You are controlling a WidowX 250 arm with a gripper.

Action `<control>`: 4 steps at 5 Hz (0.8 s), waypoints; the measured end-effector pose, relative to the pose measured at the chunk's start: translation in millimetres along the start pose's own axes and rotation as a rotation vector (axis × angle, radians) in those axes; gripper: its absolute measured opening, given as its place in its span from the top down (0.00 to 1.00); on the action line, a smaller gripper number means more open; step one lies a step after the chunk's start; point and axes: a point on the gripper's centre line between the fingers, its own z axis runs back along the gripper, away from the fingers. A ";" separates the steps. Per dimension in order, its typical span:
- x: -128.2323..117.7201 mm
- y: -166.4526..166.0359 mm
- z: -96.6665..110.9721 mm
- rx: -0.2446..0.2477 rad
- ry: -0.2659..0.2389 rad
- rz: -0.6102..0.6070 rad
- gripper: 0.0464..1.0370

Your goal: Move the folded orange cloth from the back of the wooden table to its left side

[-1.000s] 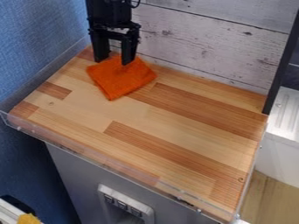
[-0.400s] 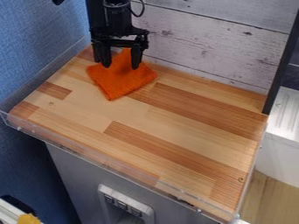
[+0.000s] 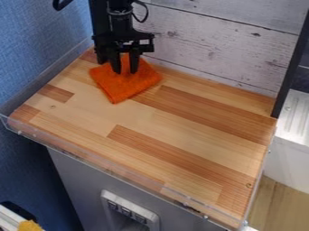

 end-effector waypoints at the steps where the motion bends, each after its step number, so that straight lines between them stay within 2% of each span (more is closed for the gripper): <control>1: 4.3 0.0 -1.3 -0.002 -0.031 0.056 0.88; 2: 5.8 -0.4 -3.4 -0.006 -0.043 0.085 0.98; 4: -0.5 3.8 -20.4 0.029 0.010 0.138 0.99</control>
